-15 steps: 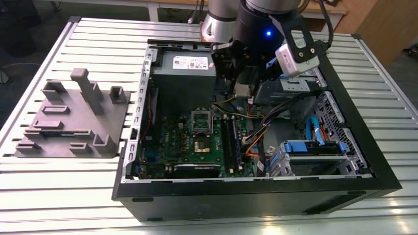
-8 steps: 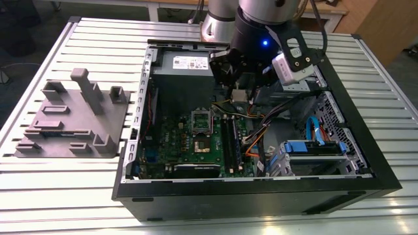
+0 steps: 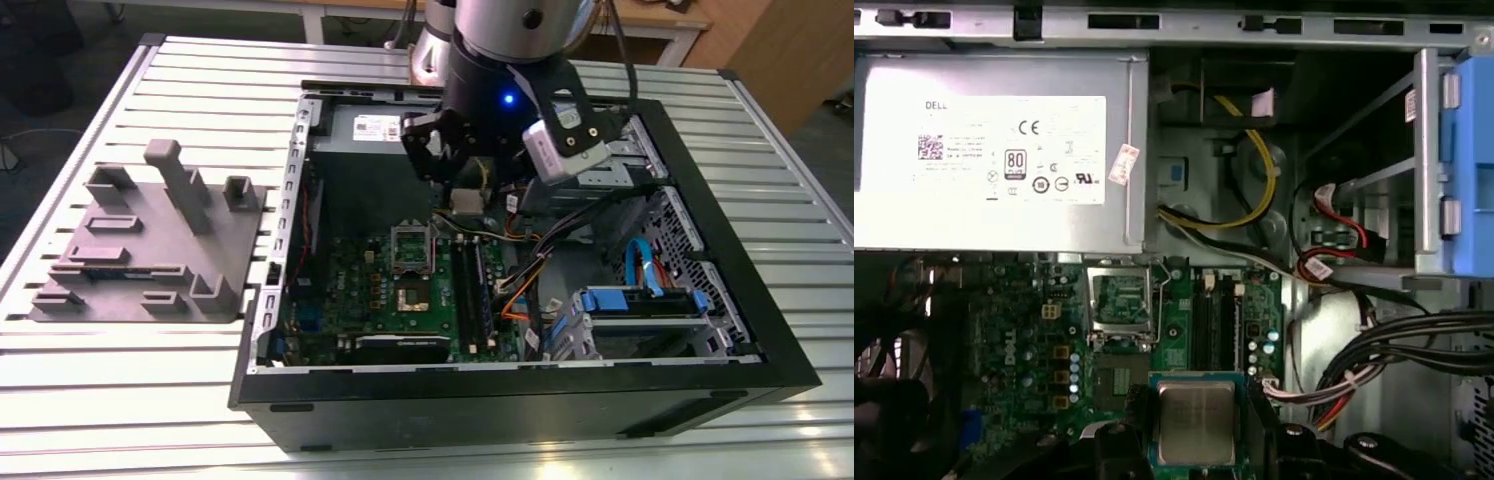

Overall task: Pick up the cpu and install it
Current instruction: 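Place the cpu into insertion slot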

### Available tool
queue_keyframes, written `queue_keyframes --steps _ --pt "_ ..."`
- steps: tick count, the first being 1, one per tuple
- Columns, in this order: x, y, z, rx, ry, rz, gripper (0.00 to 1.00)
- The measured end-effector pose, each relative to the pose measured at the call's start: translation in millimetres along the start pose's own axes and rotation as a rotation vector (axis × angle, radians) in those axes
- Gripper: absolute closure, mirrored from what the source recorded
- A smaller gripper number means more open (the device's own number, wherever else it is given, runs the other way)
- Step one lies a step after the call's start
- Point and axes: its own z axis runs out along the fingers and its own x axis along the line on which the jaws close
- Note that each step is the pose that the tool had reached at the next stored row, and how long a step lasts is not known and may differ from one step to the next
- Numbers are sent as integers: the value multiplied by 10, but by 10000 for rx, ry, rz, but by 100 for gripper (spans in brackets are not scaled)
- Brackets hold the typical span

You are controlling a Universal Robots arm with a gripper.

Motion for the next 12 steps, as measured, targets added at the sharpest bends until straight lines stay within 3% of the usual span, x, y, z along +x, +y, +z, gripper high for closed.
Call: queue_keyframes --steps 2,6,12 --pt "26 -6 25 0 7 -9 53" --pt "51 -58 91 -3 93 -26 53" --pt "264 -70 198 0 101 -31 53"
